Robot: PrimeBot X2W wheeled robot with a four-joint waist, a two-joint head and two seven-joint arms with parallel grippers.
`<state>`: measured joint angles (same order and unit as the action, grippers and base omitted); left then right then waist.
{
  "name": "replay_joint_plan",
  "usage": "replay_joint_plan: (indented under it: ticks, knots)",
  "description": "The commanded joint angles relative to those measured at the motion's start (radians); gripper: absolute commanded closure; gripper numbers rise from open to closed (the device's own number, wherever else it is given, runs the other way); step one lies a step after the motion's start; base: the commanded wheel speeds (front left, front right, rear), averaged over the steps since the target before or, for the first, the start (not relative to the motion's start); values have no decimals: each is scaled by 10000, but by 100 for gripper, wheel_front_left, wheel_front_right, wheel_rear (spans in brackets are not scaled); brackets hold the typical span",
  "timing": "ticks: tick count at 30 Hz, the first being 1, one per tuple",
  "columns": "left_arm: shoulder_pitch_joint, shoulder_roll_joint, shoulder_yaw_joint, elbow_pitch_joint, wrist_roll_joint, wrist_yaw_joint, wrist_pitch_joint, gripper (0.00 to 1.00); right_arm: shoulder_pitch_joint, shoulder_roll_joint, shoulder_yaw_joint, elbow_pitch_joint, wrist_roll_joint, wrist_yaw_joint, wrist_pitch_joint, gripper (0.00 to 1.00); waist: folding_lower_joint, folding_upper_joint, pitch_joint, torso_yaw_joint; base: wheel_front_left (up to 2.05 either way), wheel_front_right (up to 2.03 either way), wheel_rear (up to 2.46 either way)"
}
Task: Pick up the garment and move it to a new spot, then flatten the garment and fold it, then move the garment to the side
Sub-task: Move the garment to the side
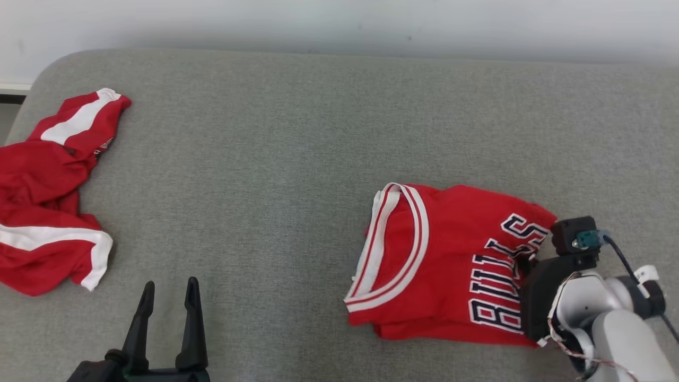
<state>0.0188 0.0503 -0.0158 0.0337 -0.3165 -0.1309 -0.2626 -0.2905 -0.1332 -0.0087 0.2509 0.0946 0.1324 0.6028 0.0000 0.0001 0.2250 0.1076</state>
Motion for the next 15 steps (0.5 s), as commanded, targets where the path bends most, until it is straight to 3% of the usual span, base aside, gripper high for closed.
replay_joint_plan:
  ticks: [1, 9, 15]
  knots:
    - [-139, -2, 51, -98, 29, 13, -28, 0, -177, -568, 158, -43, -124, -39, 79, 100, 0, -1, 120, -207, 0, 0, 0]
    - [-753, 6, 295, -1049, 384, 12, -29, 0, -1389, -2791, 1699, -514, 562, -33, 195, 100, 0, -1, 1044, -1404, 0, 0, 0]
    - [-1419, 430, 88, -1782, 649, 12, -28, 0, -2244, -4058, 2758, -186, 1070, -33, -325, 100, 0, -1, 1965, -2615, 0, 0, 0]
